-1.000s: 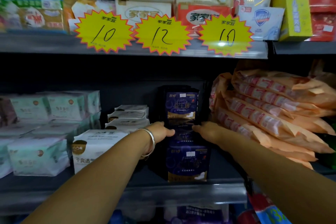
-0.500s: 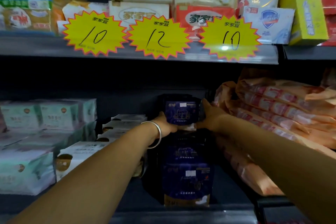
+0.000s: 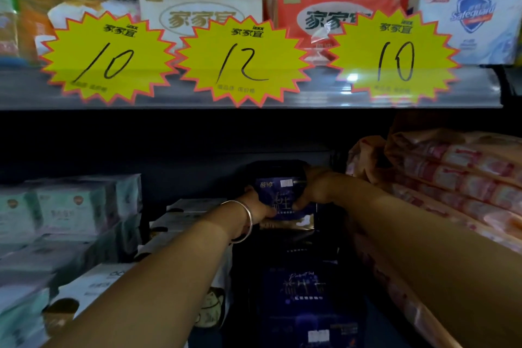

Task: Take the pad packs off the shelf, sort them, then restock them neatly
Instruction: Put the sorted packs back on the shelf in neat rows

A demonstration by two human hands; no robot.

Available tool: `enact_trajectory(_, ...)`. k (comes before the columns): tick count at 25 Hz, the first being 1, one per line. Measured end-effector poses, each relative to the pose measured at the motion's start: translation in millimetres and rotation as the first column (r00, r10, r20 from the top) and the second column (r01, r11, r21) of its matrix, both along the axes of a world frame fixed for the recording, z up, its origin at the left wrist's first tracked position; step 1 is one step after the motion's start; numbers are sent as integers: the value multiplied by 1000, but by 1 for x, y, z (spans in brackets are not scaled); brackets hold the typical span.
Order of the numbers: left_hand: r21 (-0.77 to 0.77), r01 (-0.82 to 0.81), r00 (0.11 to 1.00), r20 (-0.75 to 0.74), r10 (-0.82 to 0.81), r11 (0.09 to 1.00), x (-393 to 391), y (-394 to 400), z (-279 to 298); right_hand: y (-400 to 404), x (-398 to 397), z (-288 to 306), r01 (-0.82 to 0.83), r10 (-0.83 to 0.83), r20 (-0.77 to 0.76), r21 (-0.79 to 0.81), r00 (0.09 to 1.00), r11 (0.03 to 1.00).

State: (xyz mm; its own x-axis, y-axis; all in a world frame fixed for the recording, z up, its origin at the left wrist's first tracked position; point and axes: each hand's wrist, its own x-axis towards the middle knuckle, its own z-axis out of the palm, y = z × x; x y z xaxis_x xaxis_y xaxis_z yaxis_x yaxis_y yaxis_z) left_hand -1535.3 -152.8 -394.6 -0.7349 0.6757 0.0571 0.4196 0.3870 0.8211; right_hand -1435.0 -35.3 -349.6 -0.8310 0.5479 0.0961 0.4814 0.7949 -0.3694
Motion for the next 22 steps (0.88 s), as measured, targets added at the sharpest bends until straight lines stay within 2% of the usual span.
enact_trajectory(6,-17,-9,999,-45,8,1000,3,-2,-3,-2,1,-3,22,-21,-35,16,999,1000)
enact_trajectory(9,-73,12,987,-158,-23,997,7,-12,1,-16,5,-3,54,-55,4,156,998,986)
enact_trajectory(11,-111,49,978,-196,-70,993,11,-23,2,-29,8,-10,83,-81,-21,247,997,966)
enact_trajectory(13,-166,88,960,-250,-128,982,21,-37,3,-46,14,-18,96,-88,-39,405,995,909)
enact_trajectory(15,-230,84,939,-307,-154,970,31,-54,6,-63,19,-21,81,-74,-35,478,997,875)
enact_trajectory(18,-296,75,901,-389,-192,952,39,-85,6,-94,29,-25,7,-20,25,424,999,906)
enact_trajectory(22,-307,44,866,-462,-190,951,44,-137,5,-142,49,-38,-63,62,14,330,998,942)
